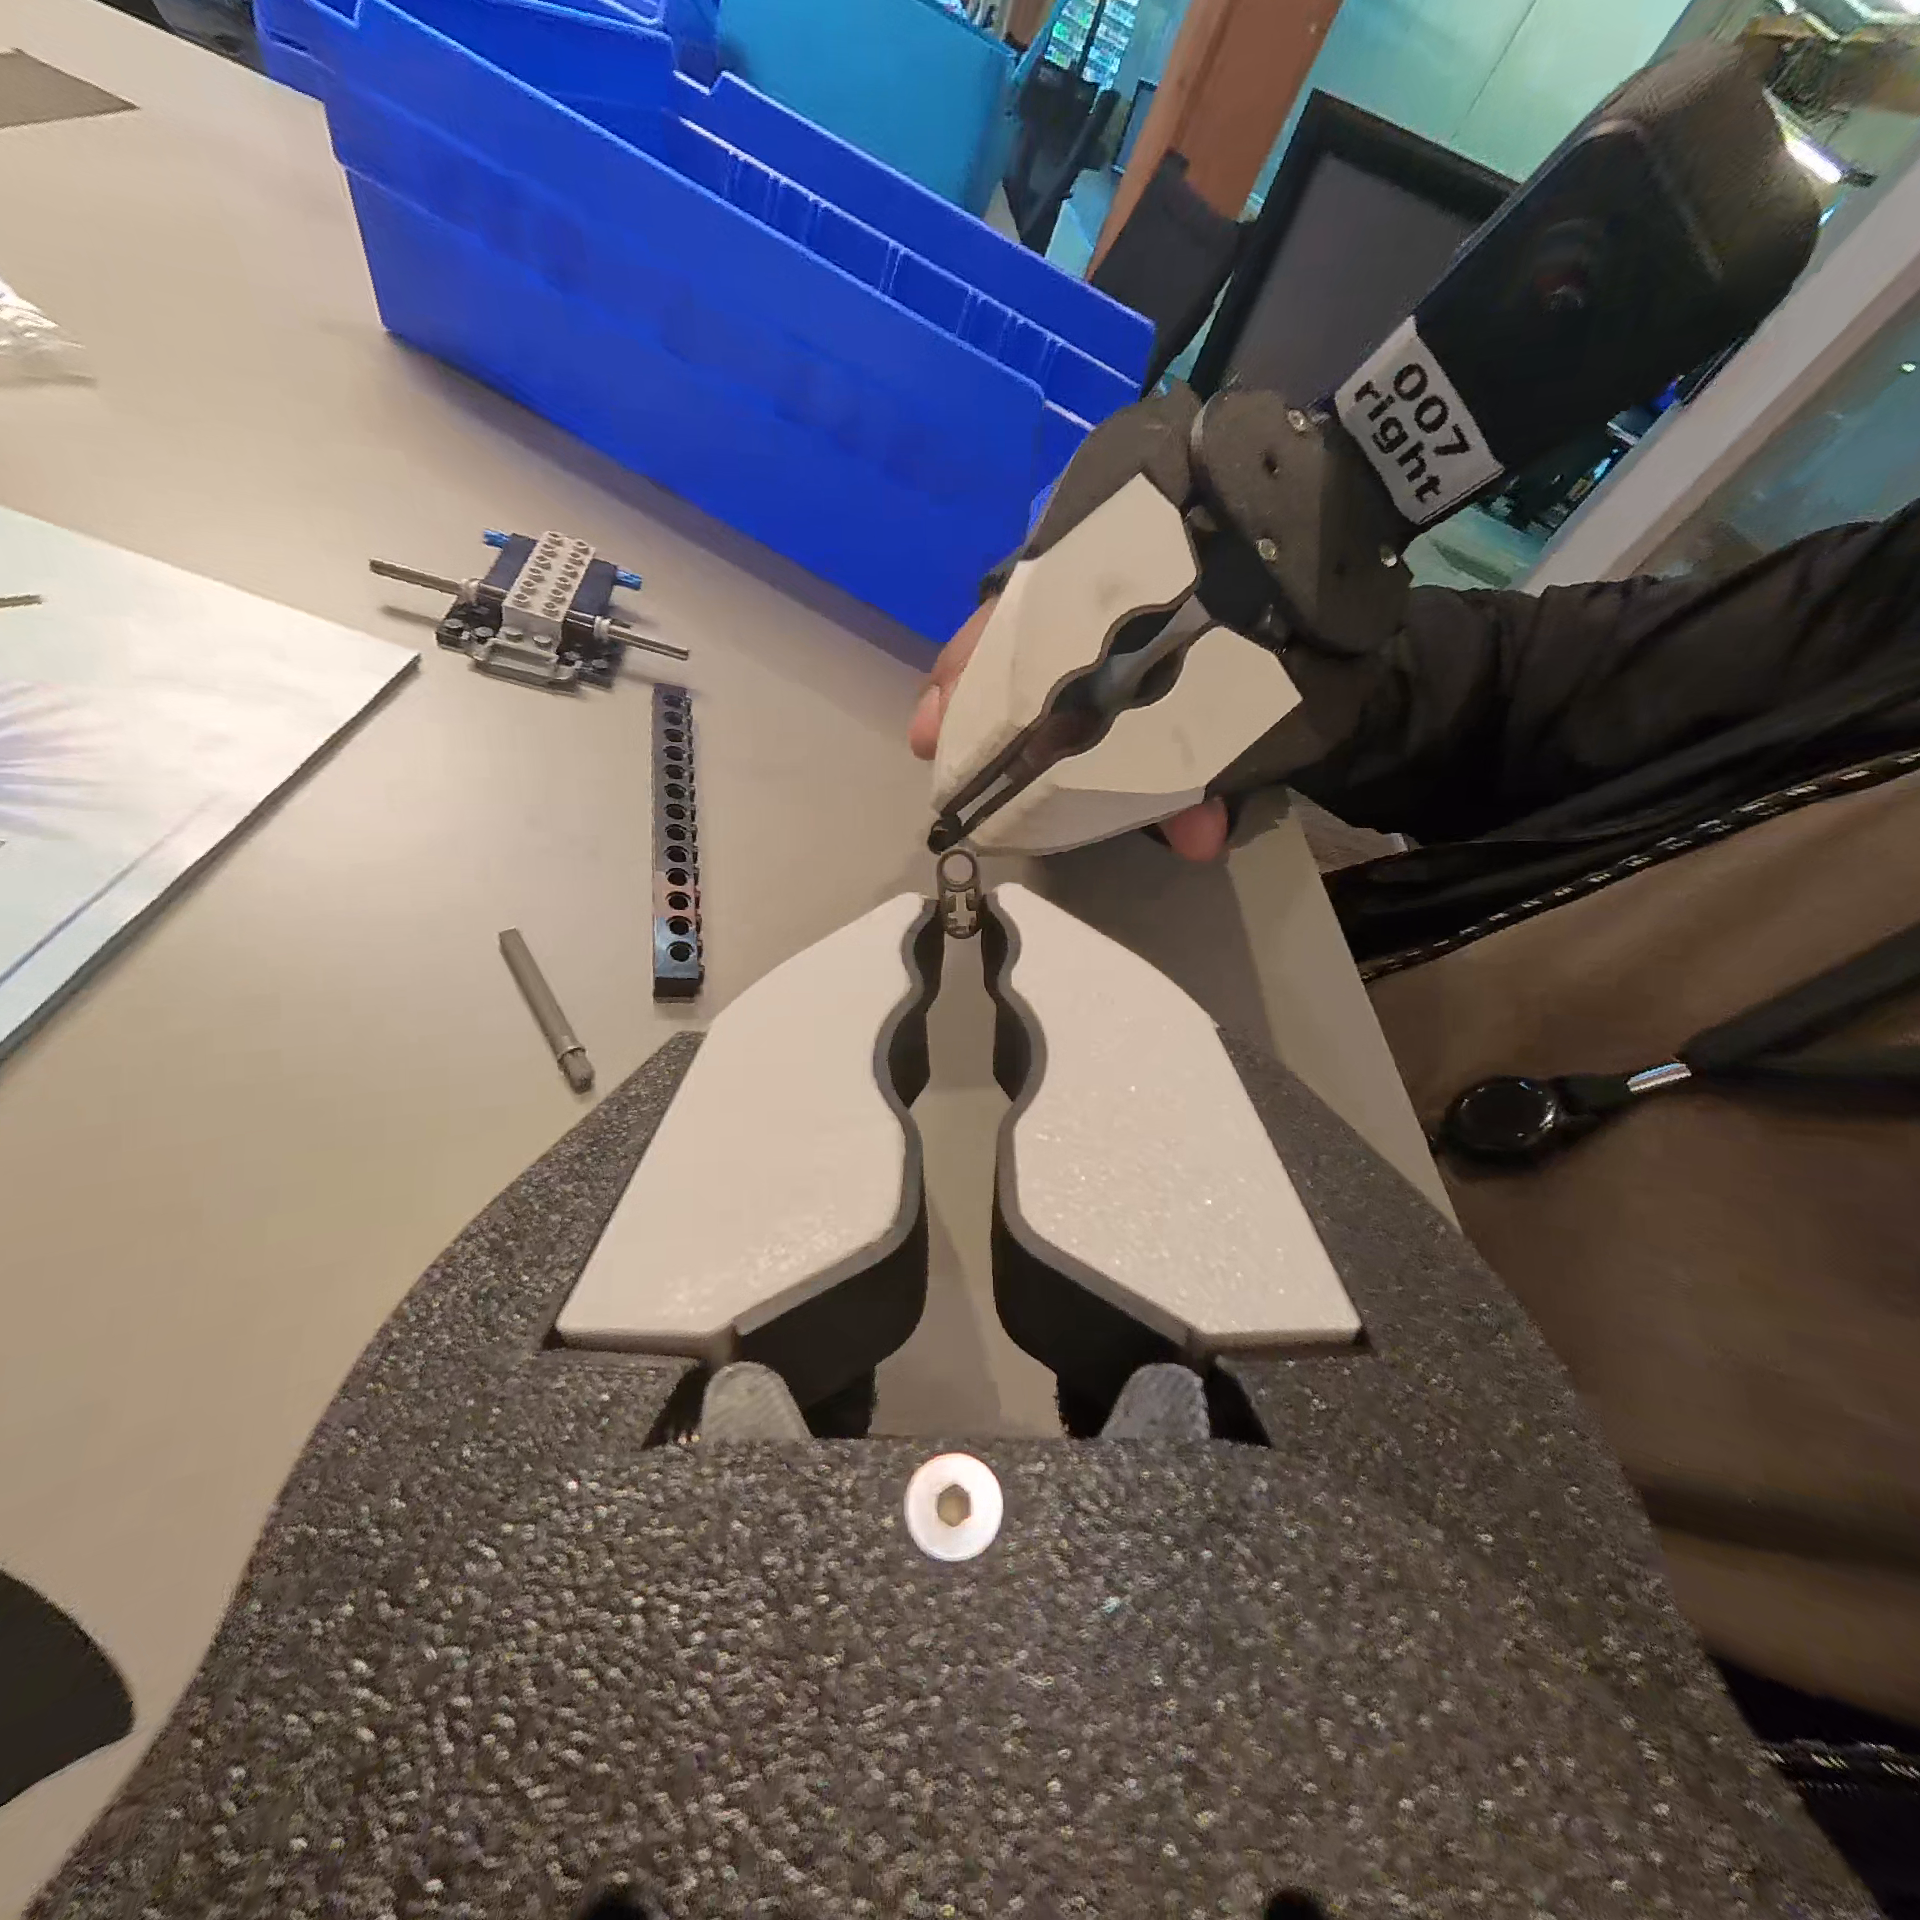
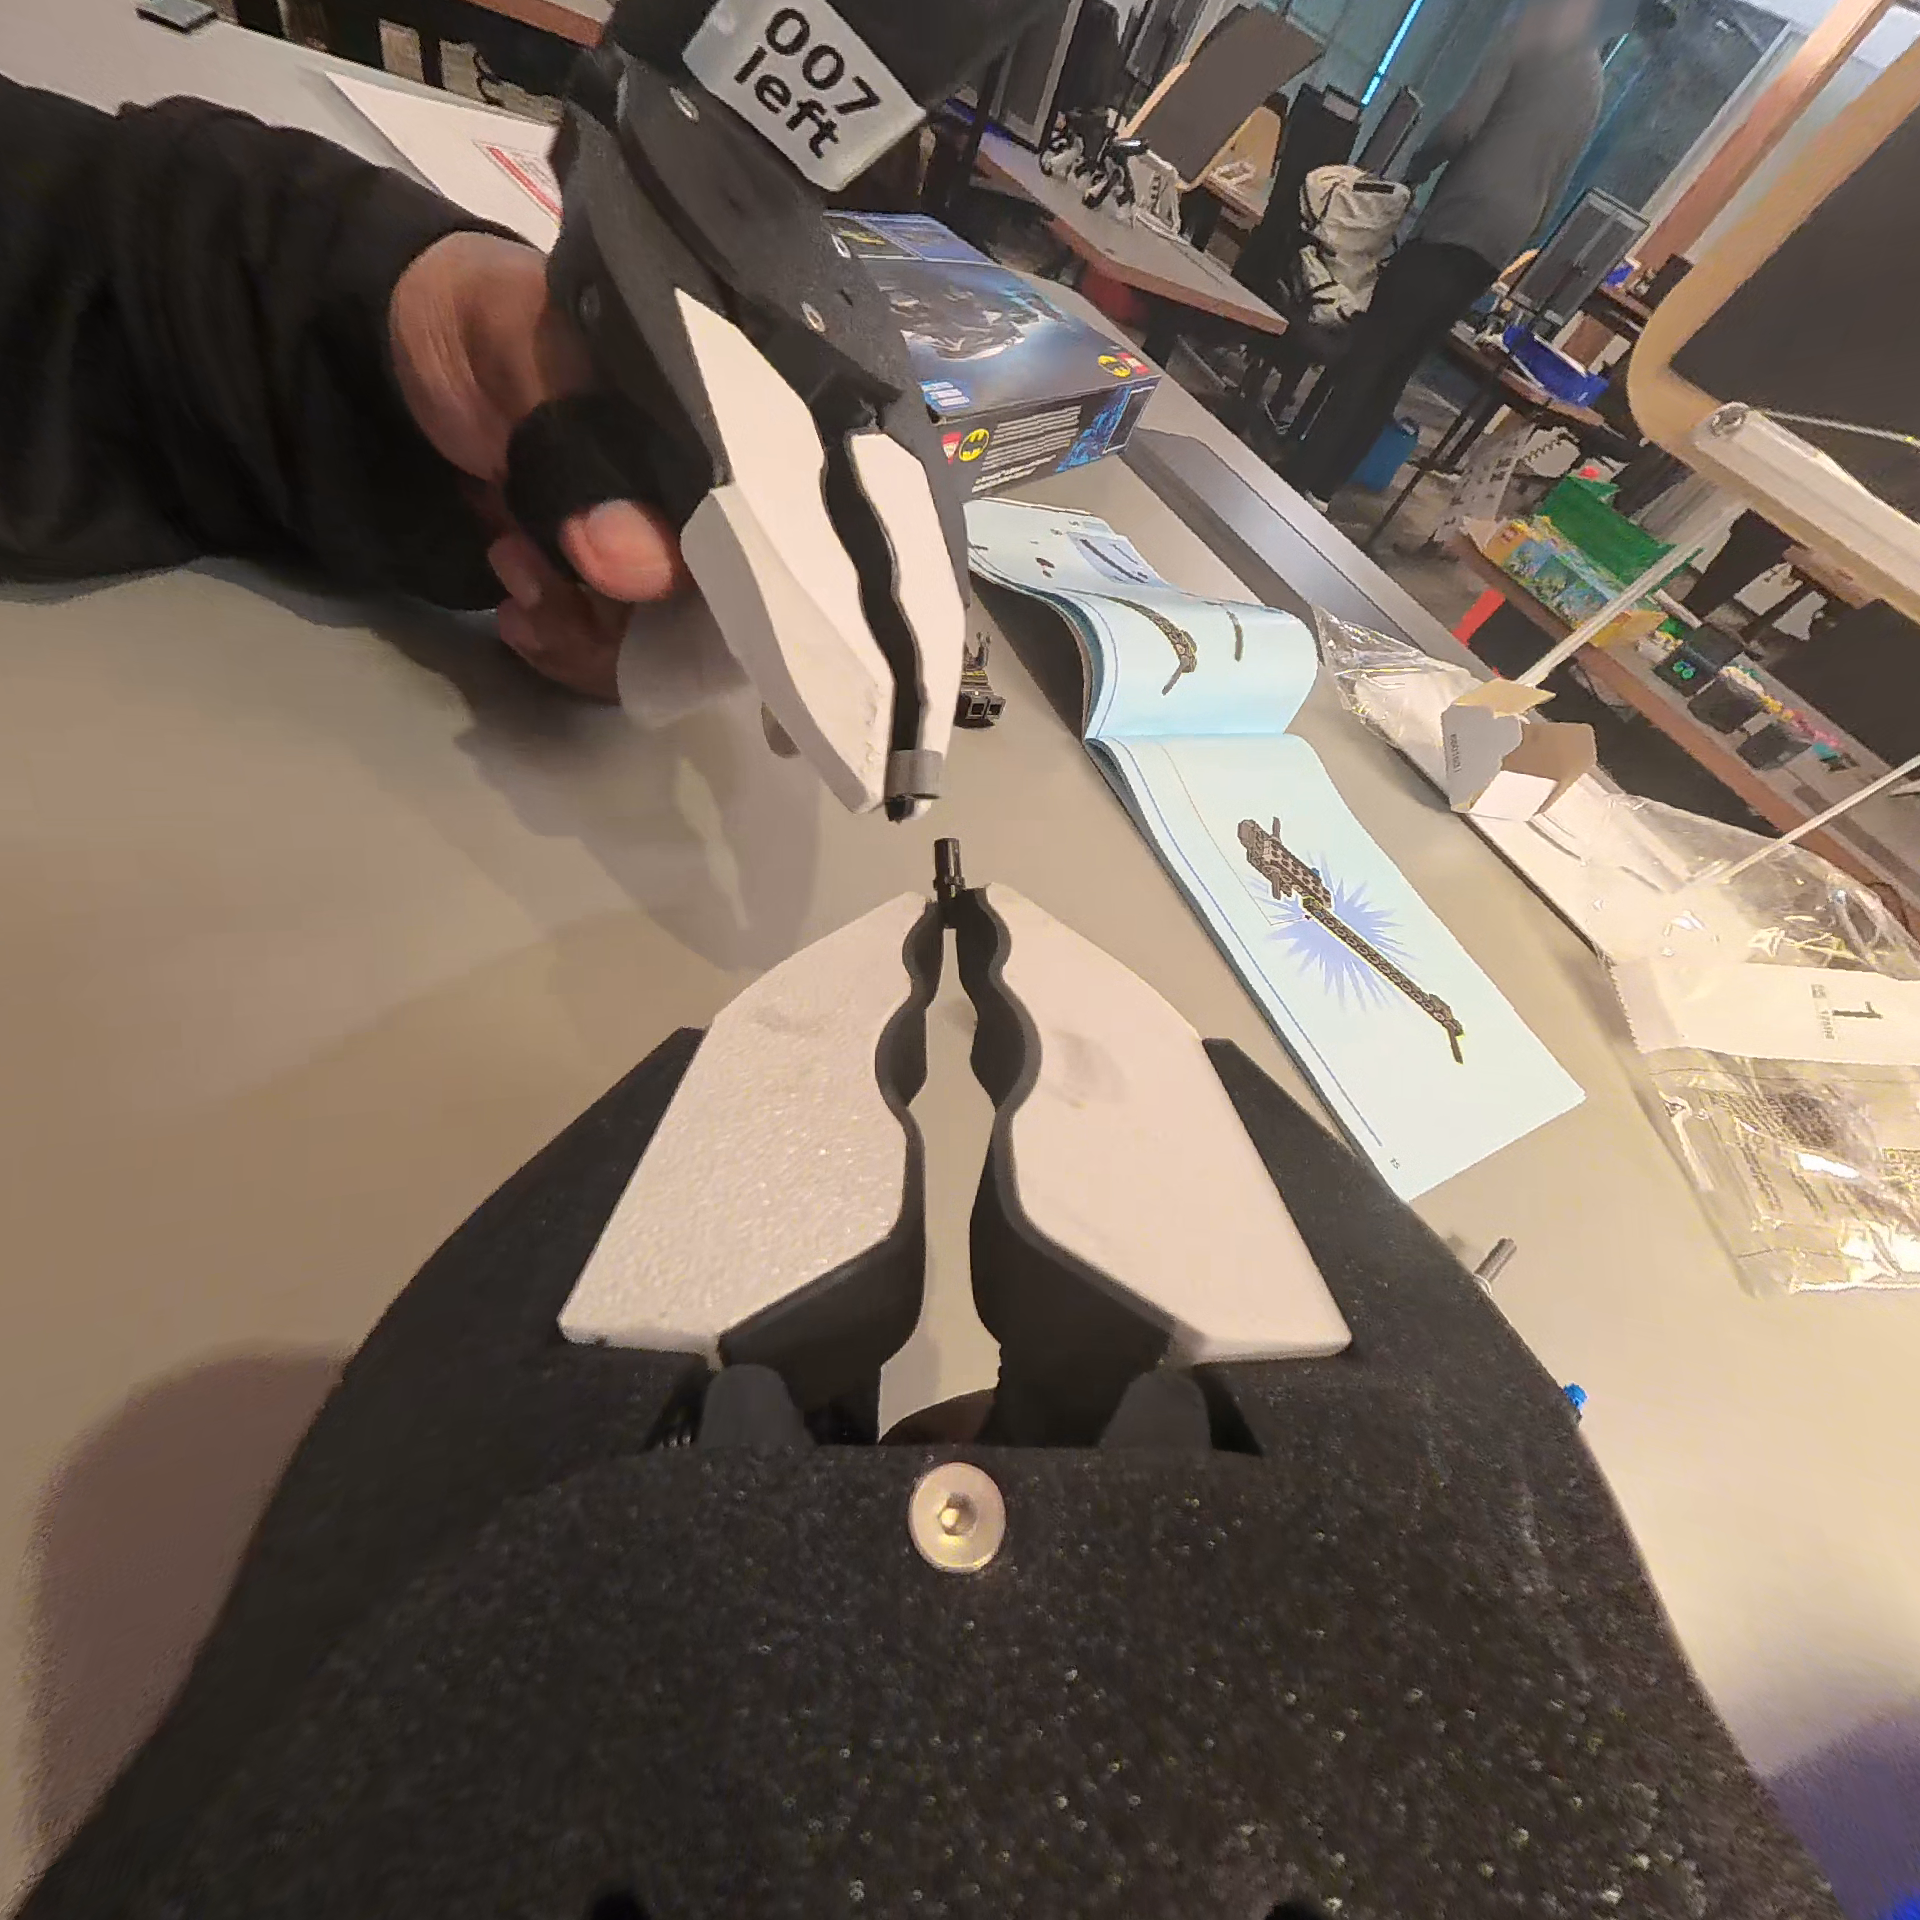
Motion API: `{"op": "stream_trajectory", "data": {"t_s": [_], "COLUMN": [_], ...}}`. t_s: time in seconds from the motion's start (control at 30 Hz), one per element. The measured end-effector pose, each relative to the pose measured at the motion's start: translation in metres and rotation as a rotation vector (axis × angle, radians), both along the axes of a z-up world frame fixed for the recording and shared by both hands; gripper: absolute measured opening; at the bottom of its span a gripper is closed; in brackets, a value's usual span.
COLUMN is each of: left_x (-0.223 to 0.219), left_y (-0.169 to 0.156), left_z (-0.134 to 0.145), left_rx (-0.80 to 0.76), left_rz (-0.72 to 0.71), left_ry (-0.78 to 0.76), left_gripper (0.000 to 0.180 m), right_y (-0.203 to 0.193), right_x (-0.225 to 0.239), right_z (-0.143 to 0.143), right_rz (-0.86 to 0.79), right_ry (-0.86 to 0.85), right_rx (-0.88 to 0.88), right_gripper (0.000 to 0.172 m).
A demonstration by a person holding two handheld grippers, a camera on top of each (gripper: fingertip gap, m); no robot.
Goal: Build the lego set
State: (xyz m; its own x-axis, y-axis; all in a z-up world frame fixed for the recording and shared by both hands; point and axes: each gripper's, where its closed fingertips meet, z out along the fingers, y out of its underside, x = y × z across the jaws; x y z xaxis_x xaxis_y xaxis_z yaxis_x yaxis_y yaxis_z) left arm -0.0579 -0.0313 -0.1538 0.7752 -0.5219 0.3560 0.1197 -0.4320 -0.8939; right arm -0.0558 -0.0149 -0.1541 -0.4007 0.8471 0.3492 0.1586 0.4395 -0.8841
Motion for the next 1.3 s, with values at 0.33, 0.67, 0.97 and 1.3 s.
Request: {"op": "stream_trajectory", "data": {"t_s": [0.33, 0.67, 0.97, 1.3], "left_x": [0.003, 0.004, 0.005, -0.022], "left_y": [0.0, 0.001, 0.002, 0.008], "left_z": [0.001, 0.0, -0.003, -0.001], "left_rx": [0.006, 0.0, -0.013, -0.015], "left_rz": [-0.011, -0.011, -0.007, 0.122], "left_ry": [-0.004, -0.003, 0.024, -0.025], "left_gripper": [0.007, 0.007, 0.007, 0.007], "right_y": [-0.009, -0.008, -0.006, 0.004], "right_x": [0.001, 0.0, 0.0, -0.003], "right_z": [0.006, 0.0, 0.002, -0.013], "right_rz": [0.022, 0.022, 0.026, 0.002], "right_ry": [0.026, 0.002, -0.005, -0.113], "right_rx": [-0.007, 0.003, -0.064, -0.052], "right_gripper": [0.003, 0.003, 0.0, 0.001]}}
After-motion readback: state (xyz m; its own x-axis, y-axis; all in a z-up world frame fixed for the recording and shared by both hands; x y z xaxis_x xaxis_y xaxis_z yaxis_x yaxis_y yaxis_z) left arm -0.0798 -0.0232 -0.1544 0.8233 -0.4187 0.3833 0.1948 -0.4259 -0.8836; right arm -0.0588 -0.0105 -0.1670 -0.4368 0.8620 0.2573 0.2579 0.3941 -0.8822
